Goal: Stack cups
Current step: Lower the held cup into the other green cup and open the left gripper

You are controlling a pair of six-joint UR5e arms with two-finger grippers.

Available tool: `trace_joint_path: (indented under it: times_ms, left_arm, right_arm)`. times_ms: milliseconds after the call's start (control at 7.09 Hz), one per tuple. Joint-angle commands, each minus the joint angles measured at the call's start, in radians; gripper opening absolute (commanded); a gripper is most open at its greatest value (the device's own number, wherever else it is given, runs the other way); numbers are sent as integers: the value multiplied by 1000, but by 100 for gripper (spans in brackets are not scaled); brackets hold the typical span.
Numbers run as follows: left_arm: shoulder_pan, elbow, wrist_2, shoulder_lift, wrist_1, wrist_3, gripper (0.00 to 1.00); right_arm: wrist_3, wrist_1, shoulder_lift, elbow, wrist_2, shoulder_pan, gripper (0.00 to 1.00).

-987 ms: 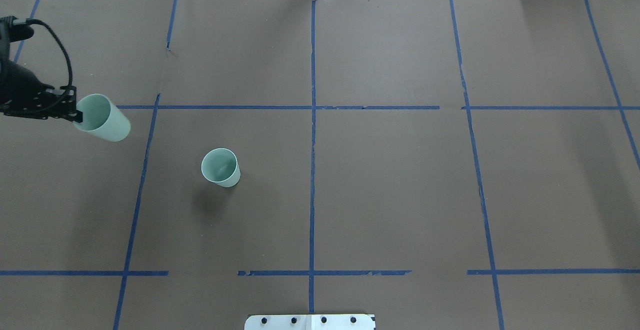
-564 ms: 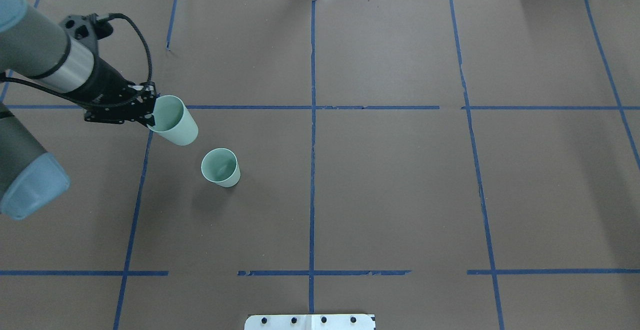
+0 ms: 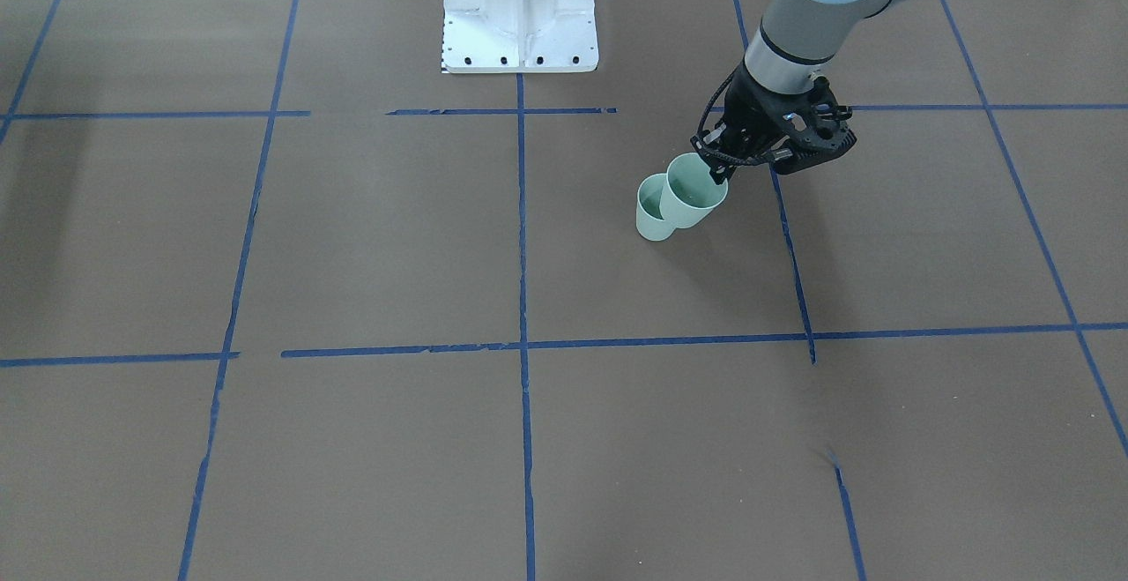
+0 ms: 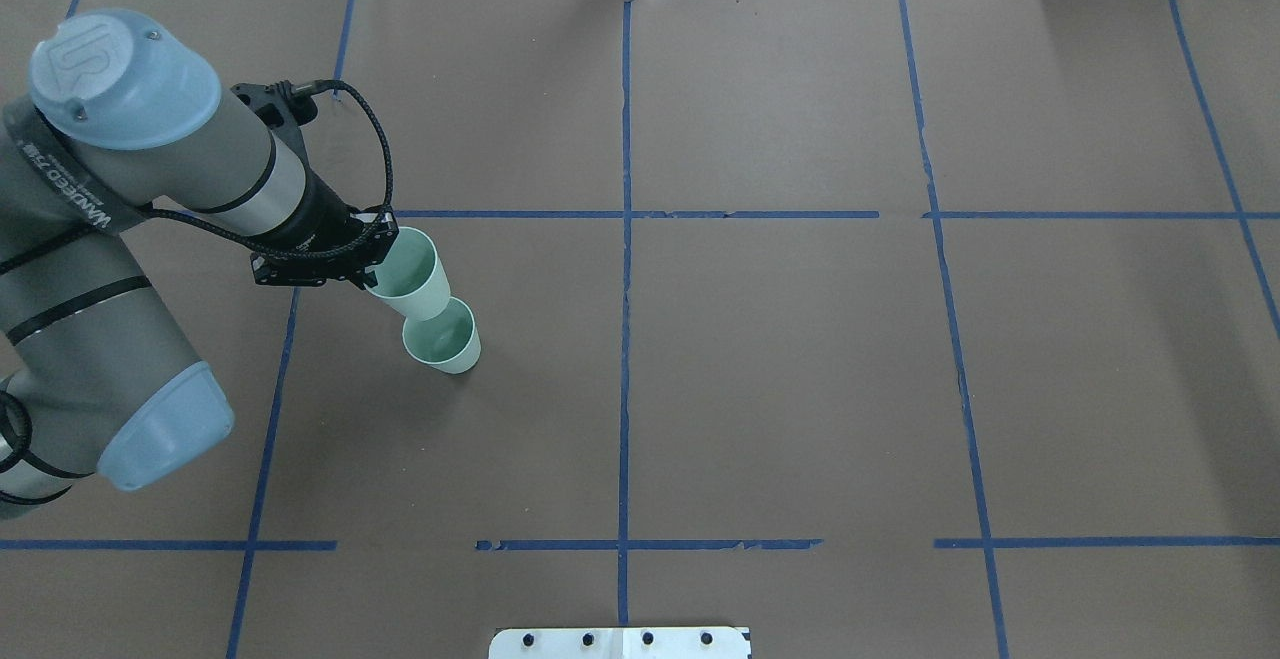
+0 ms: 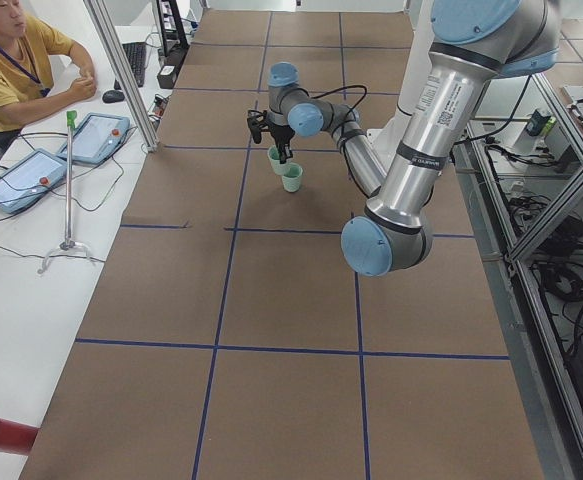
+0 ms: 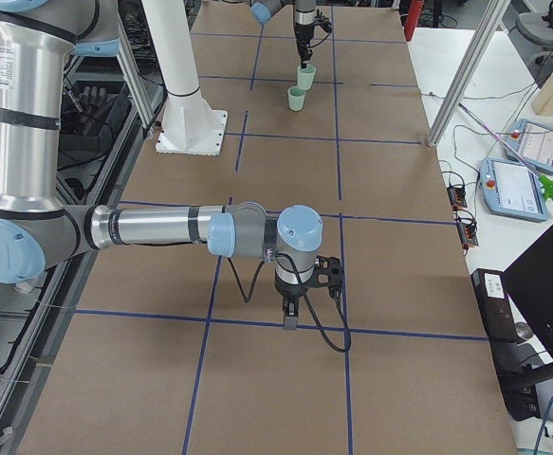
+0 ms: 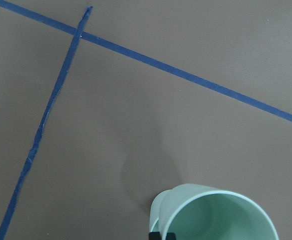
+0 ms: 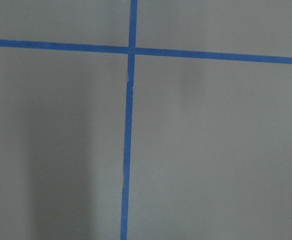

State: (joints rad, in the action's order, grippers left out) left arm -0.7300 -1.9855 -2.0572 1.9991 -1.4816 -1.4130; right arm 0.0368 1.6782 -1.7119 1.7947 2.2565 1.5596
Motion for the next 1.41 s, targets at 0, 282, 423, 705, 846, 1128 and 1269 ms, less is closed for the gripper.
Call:
trace_joint_path:
  times_ms: [0, 282, 423, 705, 846, 1128, 1269]
  left_arm:
    - [14, -1, 2, 3, 1, -1, 0]
    - [34, -1, 2, 1, 1, -1, 0]
    - [37, -1, 2, 1, 1, -1, 0]
    - [49, 1, 0, 1, 1, -6, 18]
    - [49, -1, 3, 0, 0, -18, 74]
    - [49, -6, 3, 1, 0, -23, 99]
    - [43, -15, 3, -6, -5, -8, 99]
  right_arm:
    - [0, 0, 0, 0, 0, 0, 100]
    - [0, 0, 0, 0, 0, 1, 100]
    - [0, 0, 0, 0, 0, 1, 100]
    - [0, 0, 0, 0, 0, 1, 100]
    - [0, 0, 0, 0, 0, -1, 100]
    - [0, 0, 0, 0, 0, 1, 100]
    - [0, 0, 0, 0, 0, 1, 100]
